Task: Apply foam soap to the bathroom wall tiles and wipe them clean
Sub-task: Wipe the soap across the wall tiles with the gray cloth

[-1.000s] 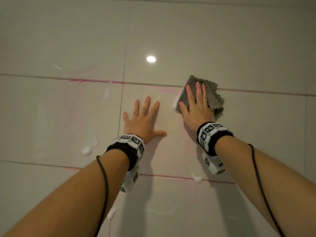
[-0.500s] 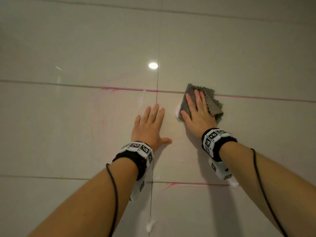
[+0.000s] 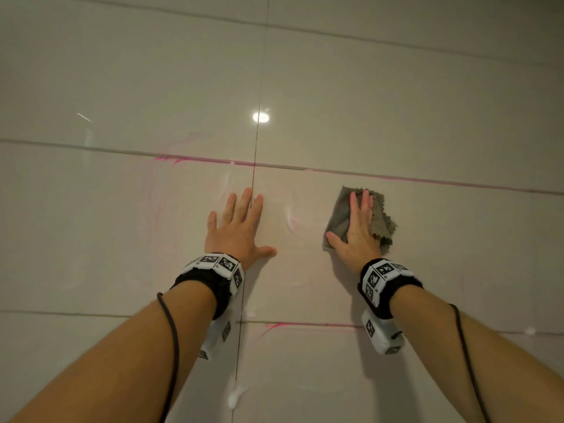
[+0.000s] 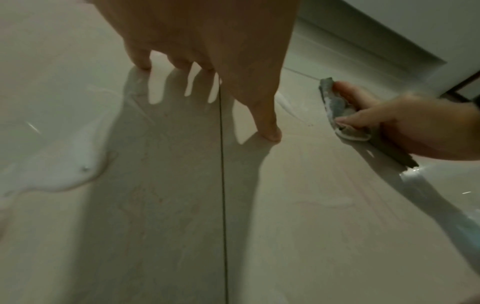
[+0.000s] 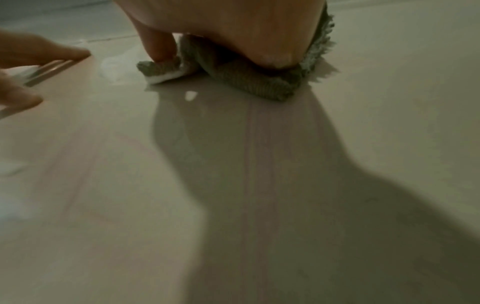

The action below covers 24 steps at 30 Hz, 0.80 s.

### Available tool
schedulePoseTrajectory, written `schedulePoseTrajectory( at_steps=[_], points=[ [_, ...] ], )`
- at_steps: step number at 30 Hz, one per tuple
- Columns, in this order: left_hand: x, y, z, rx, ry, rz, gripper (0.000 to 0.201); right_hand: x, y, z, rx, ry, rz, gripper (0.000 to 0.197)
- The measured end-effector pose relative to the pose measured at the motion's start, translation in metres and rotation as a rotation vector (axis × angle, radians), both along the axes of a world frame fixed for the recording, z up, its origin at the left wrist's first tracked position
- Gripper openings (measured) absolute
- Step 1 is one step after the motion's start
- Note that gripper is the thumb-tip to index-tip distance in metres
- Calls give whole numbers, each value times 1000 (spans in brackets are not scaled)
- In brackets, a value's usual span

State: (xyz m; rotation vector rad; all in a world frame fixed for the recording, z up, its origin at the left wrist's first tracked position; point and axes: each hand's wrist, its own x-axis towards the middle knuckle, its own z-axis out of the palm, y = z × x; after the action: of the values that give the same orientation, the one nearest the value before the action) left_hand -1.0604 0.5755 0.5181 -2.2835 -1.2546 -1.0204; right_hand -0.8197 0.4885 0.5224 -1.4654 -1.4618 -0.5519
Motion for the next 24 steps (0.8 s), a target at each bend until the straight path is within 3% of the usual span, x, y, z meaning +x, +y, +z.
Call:
schedulePoseTrajectory(
  at_steps=[6,9,19,24],
  points=[
    [-8,1,1,20,23,-2,117,-17,-3,19,-70,60,-190,70],
    [-16,6,3,44,43,-12,118,-23,2,34,-48,39,-200,64],
    [-50,19,19,141,71,0,117,-67,31,51,-93,-102,-264,64],
    [-103,35,33,132,14,62,122,-114,54,51,-76,-162,-265,66]
  ],
)
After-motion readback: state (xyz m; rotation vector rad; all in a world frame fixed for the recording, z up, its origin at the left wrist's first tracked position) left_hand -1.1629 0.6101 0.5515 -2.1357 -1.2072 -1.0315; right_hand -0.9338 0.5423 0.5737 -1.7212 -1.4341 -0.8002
